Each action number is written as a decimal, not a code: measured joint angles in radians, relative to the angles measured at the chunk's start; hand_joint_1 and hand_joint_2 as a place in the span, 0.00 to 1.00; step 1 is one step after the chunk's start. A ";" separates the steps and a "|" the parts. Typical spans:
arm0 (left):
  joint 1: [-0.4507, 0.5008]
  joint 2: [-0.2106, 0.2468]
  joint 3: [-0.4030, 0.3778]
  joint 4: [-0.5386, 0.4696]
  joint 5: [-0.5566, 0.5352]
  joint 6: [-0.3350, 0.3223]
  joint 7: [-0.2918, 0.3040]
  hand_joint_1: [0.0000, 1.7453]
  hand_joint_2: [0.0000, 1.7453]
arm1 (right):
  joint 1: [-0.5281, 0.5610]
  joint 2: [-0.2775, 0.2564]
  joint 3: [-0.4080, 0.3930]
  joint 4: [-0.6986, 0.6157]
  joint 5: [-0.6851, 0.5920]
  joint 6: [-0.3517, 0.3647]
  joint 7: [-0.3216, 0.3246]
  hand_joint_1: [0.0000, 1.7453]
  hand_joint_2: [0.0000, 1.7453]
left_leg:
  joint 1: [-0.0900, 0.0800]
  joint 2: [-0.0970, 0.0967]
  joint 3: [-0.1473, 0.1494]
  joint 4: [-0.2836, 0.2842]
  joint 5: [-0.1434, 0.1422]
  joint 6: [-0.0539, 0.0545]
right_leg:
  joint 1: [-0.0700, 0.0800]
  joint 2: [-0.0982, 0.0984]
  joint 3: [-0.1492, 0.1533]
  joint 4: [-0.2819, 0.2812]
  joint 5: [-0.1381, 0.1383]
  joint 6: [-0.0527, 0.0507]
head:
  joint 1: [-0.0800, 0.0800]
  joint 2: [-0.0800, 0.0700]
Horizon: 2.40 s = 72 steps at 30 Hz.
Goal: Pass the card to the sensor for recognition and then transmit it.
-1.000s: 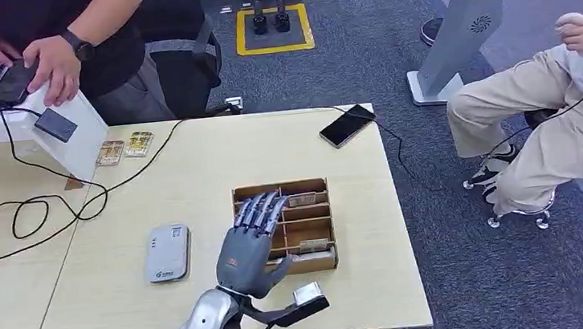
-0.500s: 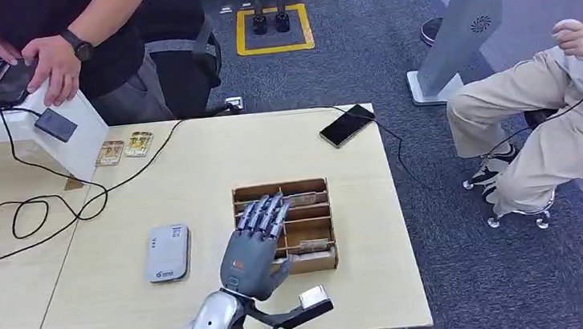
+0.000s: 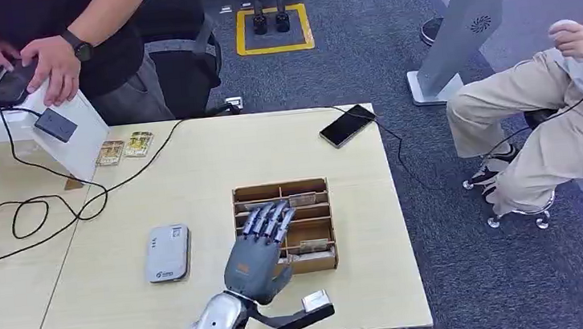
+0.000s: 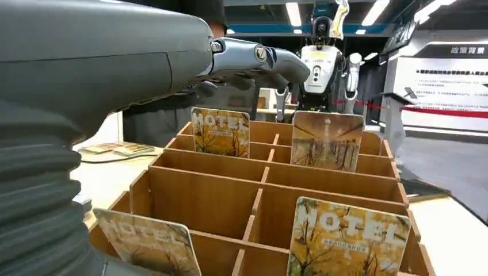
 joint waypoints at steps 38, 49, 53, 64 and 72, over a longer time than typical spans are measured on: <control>-0.011 -0.025 0.043 0.062 -0.166 0.060 0.188 0.00 1.00 | 0.000 0.000 0.000 0.000 0.008 0.000 0.020 0.00 1.00 | 0.000 0.000 0.000 0.000 0.000 0.000 | 0.000 0.000 0.000 0.000 0.000 0.000 | 0.000 0.000; -0.050 -0.032 0.043 0.114 -0.166 0.026 0.184 0.00 1.00 | -0.001 -0.002 0.000 0.003 0.008 0.000 0.011 0.00 1.00 | 0.000 0.000 0.001 0.000 0.000 0.000 | 0.000 0.000 0.001 0.000 0.000 0.000 | 0.000 0.000; -0.055 -0.034 0.043 0.121 -0.166 0.026 0.183 0.00 1.00 | -0.001 -0.002 0.000 0.004 0.008 0.000 0.010 0.00 1.00 | 0.000 0.000 0.001 0.000 0.000 0.000 | 0.000 0.000 0.001 0.000 0.000 0.000 | 0.000 0.000; -0.050 -0.037 0.043 0.130 -0.158 0.055 0.143 1.00 1.00 | -0.001 -0.008 0.000 0.009 0.007 0.000 0.005 0.00 1.00 | 0.000 -0.001 0.001 0.000 0.000 0.000 | 0.000 -0.002 0.002 0.000 0.000 0.000 | 0.000 0.000; -0.043 -0.036 0.043 0.133 -0.156 0.056 0.133 1.00 1.00 | -0.001 -0.009 0.000 0.013 0.008 0.000 0.000 0.00 1.00 | 0.000 -0.001 0.002 0.000 0.000 0.000 | 0.000 -0.001 0.003 0.000 0.000 0.000 | 0.000 0.000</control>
